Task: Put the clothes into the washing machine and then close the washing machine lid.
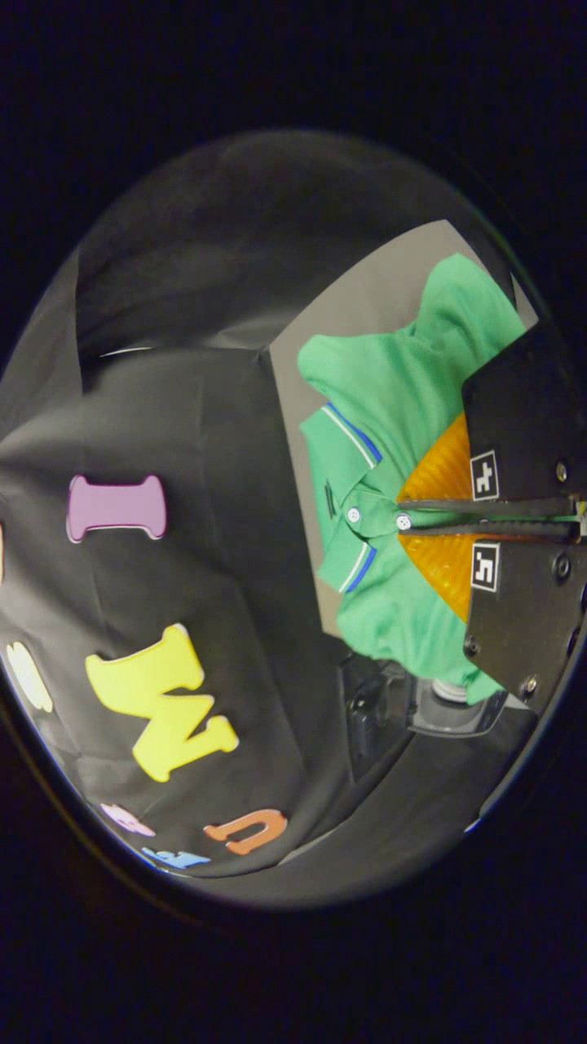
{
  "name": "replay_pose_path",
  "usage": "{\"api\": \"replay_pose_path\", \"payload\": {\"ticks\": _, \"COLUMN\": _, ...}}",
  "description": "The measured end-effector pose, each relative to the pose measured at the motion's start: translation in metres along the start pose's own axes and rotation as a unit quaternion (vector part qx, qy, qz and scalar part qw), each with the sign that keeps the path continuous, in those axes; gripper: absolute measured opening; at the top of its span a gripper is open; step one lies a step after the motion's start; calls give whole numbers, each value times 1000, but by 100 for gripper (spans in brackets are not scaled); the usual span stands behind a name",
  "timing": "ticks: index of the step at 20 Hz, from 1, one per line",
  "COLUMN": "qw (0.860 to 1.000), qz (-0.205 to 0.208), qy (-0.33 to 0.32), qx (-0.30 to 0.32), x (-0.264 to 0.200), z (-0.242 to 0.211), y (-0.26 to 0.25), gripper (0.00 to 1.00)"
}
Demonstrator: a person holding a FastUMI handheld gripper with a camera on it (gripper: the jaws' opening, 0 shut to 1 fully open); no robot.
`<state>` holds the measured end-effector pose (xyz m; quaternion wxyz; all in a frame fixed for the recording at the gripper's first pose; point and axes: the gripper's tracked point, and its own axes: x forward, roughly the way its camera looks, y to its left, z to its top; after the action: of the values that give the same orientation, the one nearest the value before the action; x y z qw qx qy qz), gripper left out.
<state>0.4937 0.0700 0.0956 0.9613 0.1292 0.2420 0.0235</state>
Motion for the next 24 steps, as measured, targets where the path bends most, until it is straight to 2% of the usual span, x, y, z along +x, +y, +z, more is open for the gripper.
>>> {"api": "replay_pose_path", "payload": {"ticks": 11, "qw": 991, "qz": 55, "qy": -119, "qx": -15, "x": -77, "z": 42, "y": 74, "gripper": 6}}
{"api": "replay_pose_path", "payload": {"ticks": 24, "qw": 965, "qz": 125, "qy": -229, "qx": -38, "x": -176, "z": 99, "y": 188, "gripper": 6}}
